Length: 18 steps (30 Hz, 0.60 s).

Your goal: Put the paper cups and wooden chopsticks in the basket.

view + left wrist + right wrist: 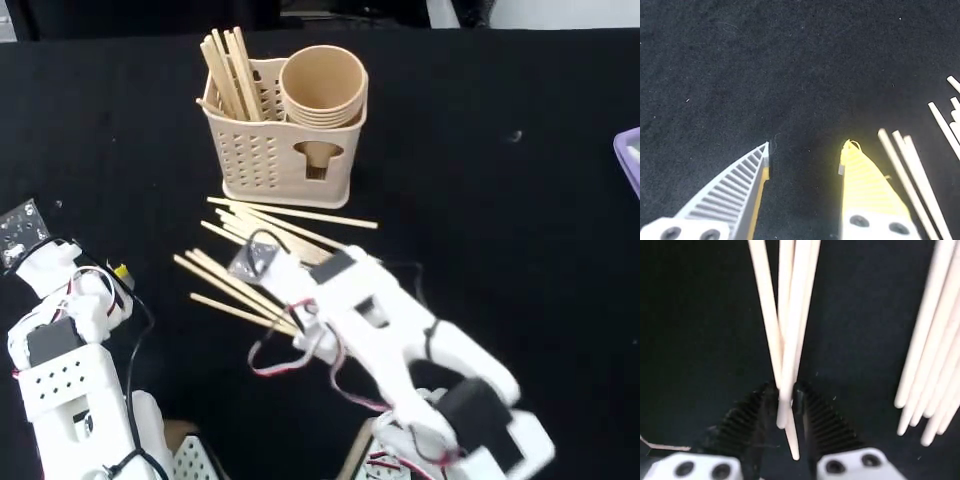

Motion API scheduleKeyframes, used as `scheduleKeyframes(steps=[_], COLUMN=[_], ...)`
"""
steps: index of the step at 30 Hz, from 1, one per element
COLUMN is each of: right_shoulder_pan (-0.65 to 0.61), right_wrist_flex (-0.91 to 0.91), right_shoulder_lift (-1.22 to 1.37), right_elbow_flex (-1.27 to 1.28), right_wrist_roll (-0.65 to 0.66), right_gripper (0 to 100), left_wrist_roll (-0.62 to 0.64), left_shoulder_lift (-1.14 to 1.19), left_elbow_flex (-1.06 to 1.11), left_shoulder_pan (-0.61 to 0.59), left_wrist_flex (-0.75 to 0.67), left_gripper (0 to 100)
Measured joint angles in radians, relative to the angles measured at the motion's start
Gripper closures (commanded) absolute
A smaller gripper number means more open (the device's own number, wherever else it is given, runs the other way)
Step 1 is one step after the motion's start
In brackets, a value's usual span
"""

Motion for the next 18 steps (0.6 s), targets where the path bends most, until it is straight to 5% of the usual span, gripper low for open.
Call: scheduleKeyframes(steps=[4, 9, 18], right_shoulder_pan=[0.000, 0.112, 0.127], right_wrist_flex=[0.009, 0.014, 0.014], right_shoulder_lift=[-0.160, -0.229, -0.235], right_elbow_flex=[0.123, 0.138, 0.101], right_wrist_roll=[0.002, 0.038, 0.097], right_gripper=[96.8, 77.0, 83.4], left_wrist_roll=[0.000, 0.000, 0.000], left_shoulder_lift=[0.000, 0.000, 0.000], left_elbow_flex=[0.000, 0.000, 0.000], left_shoulder_pan=[0.000, 0.000, 0.000], left_wrist_flex=[0.000, 0.000, 0.000], left_gripper=[77, 77, 77])
